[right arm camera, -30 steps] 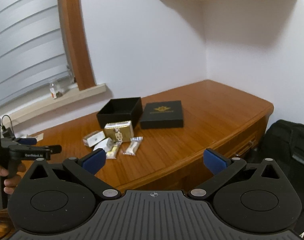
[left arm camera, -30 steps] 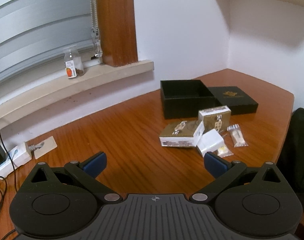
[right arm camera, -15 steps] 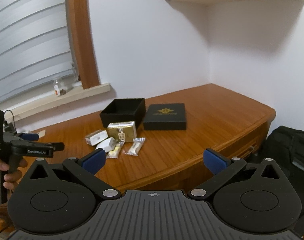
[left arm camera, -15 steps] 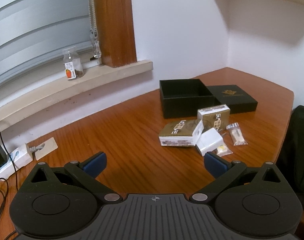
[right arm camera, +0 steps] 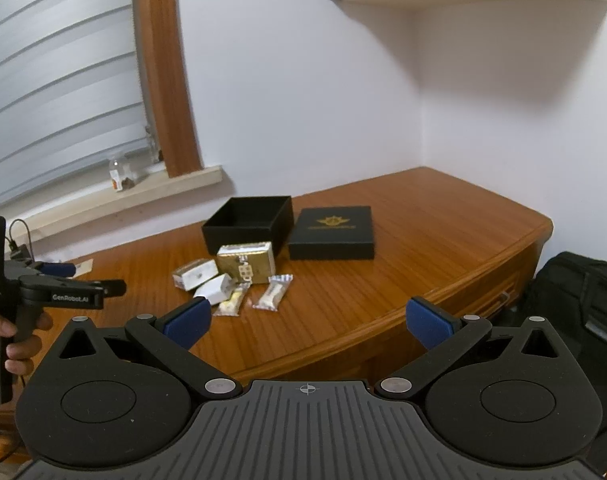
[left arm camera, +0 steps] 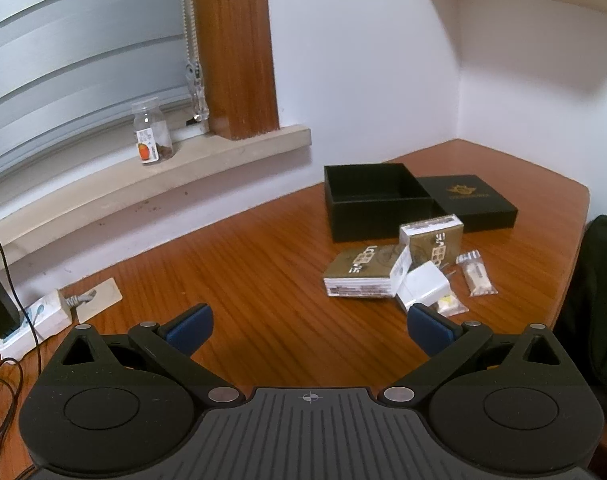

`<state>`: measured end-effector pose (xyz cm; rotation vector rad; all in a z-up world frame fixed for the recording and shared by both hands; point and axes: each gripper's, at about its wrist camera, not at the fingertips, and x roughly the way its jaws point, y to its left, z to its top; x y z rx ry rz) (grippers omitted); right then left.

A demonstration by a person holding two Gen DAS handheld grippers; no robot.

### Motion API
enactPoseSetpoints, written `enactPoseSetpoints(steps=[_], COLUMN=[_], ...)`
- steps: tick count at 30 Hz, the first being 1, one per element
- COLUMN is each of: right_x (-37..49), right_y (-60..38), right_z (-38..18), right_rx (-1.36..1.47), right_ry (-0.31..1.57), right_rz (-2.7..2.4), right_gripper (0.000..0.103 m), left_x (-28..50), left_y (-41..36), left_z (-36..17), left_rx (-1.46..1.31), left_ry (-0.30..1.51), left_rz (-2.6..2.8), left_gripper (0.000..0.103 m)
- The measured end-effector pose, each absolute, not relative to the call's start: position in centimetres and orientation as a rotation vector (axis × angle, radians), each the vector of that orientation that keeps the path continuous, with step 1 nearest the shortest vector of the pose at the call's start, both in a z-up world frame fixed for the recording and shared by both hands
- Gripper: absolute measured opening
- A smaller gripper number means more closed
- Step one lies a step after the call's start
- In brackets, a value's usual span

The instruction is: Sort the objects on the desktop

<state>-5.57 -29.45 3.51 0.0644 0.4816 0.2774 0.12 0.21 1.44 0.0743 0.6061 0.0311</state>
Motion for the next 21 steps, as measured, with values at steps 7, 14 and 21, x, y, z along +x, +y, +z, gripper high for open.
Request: enactPoseSetpoints(steps=[7,14,21], right_x=[-5.60,-5.63,-5.68], right_y=[-29.64,-29.60,-29.62], right_z=[3.28,3.31,3.37], right_rx=[0.061,0.061,0.060], right_ry=[0.479,0.480,0.482], right_rz=[0.290,0.291,0.292], right_gripper=[0.103,0.103,0.103], left_x=[0.12,0.29,0.35], left_y=[0.30,0.62,0.46], left_z=[1.49,1.71,1.63], left_rx=[0.076,0.083,0.083], left_ry=[0.605,0.611,0.611], left_rz=[0.032,0.021,0.021], left_gripper=[0.103,0.103,0.103])
